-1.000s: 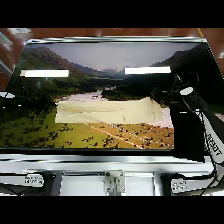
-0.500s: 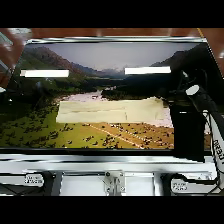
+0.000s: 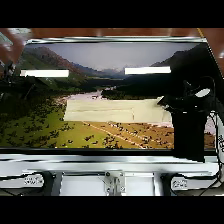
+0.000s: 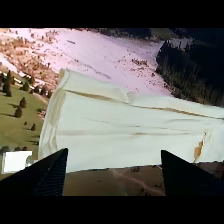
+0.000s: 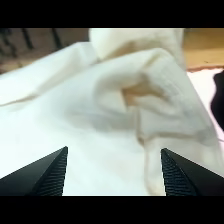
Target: Fold the shirts.
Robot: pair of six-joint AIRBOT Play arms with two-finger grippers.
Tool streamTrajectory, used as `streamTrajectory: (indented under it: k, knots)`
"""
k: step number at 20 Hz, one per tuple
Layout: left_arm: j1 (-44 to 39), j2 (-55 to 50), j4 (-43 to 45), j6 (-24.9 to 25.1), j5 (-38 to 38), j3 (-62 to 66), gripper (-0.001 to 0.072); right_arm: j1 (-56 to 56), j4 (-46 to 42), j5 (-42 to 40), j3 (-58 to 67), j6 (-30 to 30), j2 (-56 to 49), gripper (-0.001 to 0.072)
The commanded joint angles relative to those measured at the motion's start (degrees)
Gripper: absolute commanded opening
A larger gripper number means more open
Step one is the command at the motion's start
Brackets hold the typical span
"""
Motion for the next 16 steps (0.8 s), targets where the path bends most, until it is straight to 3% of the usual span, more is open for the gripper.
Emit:
streamTrajectory:
  k: [1,3,7,12,14,16]
  knots:
    - [-1.8,0.5,0.0,0.0,-0.4,0.5,0.0705,-0.4,8.5,2.1,2.1,-6.0,0.5,0.0683]
    - [-2.5,0.5,0.0,0.0,-0.4,0.5,0.0704,-0.5,4.1,2.1,5.5,-6.1,1.8,0.0681]
    - [-2.6,0.5,0.0,0.0,-0.5,0.5,0.0703,-0.5,-10.8,1.7,8.2,-0.5,1.5,0.0681]
    - [-2.6,0.5,0.0,-0.1,-0.7,0.5,0.0701,-0.3,-12.3,4.1,8.2,-1.6,-3.5,0.0682]
    - [-2.6,0.5,0.0,-0.1,-0.6,0.5,0.0637,-0.3,-11.8,6.0,8.2,-2.4,-5.0,0.0682]
    - [-2.6,0.5,0.0,-0.1,-0.6,0.5,0.0637,-0.3,-12.3,8.0,8.1,-3.4,-6.2,0.0682]
